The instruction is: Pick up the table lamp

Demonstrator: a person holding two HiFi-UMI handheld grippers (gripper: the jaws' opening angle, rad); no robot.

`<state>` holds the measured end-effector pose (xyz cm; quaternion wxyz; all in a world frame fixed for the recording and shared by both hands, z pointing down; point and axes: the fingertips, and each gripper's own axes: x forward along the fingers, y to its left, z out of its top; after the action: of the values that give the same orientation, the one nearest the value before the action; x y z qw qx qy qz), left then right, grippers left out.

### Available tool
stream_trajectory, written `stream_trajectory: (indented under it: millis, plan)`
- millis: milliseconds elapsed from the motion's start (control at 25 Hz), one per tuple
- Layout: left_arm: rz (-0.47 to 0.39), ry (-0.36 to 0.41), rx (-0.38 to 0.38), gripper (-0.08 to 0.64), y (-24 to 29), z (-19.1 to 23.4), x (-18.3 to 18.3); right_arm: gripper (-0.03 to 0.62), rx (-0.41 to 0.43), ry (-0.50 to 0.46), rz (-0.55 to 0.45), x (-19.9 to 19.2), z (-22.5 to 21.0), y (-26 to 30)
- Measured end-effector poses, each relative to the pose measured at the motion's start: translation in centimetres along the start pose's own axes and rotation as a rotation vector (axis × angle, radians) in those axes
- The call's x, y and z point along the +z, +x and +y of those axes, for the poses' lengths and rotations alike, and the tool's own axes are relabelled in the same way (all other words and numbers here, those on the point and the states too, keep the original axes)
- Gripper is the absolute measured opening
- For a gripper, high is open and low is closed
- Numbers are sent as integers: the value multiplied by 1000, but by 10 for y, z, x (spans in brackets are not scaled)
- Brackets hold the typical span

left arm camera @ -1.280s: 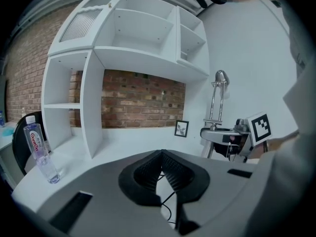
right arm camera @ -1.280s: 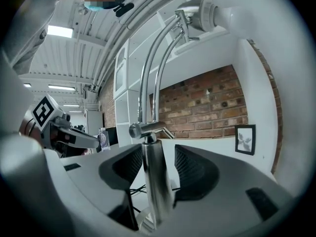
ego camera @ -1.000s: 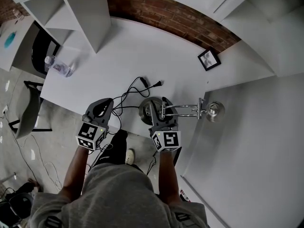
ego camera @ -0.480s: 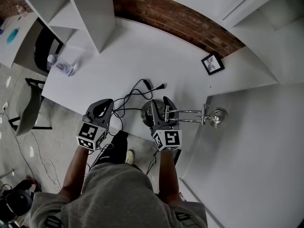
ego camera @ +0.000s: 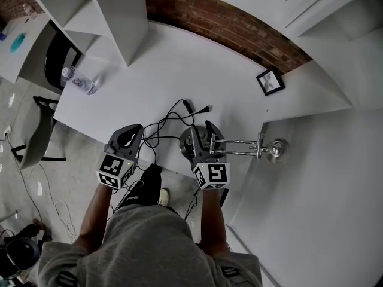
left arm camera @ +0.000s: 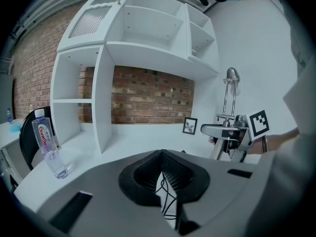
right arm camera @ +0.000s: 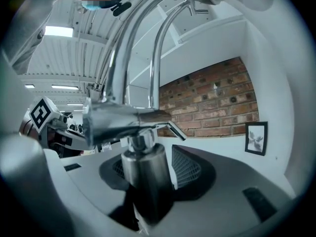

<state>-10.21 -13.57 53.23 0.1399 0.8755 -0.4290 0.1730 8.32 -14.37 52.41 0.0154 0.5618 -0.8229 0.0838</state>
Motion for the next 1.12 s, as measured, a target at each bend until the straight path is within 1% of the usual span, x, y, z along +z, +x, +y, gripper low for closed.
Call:
stream_trajectory:
  millis: [80, 200, 360, 440, 600, 720, 880, 1120]
  plan:
    - [-3, 2, -1, 5, 0, 0, 0, 178, -3, -22, 7, 0, 0, 0]
    - [-2, 1, -1, 5, -2, 0, 0, 120, -19, -69, 19, -1, 1, 1]
    - [-6, -2, 5, 5, -6, 3, 1, 89, -37, -103, 28, -2, 1, 1]
    - [-7, -1, 8, 5, -8, 5, -1, 57, -51, -128, 32, -3, 0, 1]
    - [-7, 4, 9, 5, -9, 7, -2, 37, -84, -145, 28, -2, -2, 1]
    - [-8, 5, 5, 5, -10, 9, -1, 21, -92, -156, 26, -1, -2, 1]
    - [-6, 6, 2, 5, -10, 10, -1, 21, -73, -161, 25, -1, -1, 0]
    - [-5, 8, -4, 5, -9, 9, 0, 20, -43, -129, -21, 13, 1, -1]
